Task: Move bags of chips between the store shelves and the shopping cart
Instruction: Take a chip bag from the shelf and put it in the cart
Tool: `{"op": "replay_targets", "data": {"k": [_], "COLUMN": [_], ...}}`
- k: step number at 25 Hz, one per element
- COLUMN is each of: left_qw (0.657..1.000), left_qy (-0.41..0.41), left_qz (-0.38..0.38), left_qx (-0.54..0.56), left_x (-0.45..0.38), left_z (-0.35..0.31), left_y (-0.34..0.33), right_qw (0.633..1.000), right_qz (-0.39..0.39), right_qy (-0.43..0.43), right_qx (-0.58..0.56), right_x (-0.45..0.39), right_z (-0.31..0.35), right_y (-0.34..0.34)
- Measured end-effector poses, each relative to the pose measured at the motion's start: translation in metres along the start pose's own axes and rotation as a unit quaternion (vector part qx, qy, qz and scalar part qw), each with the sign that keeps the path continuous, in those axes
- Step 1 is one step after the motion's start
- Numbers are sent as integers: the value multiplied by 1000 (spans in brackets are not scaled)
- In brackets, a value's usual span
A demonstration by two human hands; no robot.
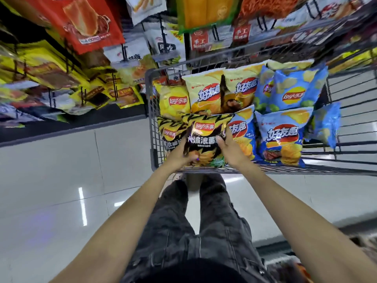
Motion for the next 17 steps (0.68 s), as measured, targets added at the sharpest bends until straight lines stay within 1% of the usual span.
{"op": "replay_targets", "data": {"k": [3, 7, 12, 17], "left_qw": [998, 993, 977, 961], "left_qy": [-59, -116, -185, -227], "left_qz": [-15, -11, 50, 109], "left_qx": [21, -27, -91, -116], "left_x": [15, 34, 50, 52], "left_z": [-23, -62, -118, -181], "left_y": [17, 39, 41, 9], "right_qw": [995, 976, 945, 915], "right_qz": [-82, -171, -252, -328], "right_qy": [-1, 12, 47, 53], "right_qx": [-51, -134, -201, -229], "right_x": [10, 32, 81, 142], "right_z": [14, 30, 33, 15], "right_y": [6, 22, 52, 90]}}
Point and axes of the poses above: each hand's wrist, its own x-axis away from the middle knuckle, its own y-axis out of the back of the hand, z = x × y, the point moved 1 cm from there along -x, towards the middle knuckle, and after that the axes turned 9 degrees about z, right-handed, at the moved point
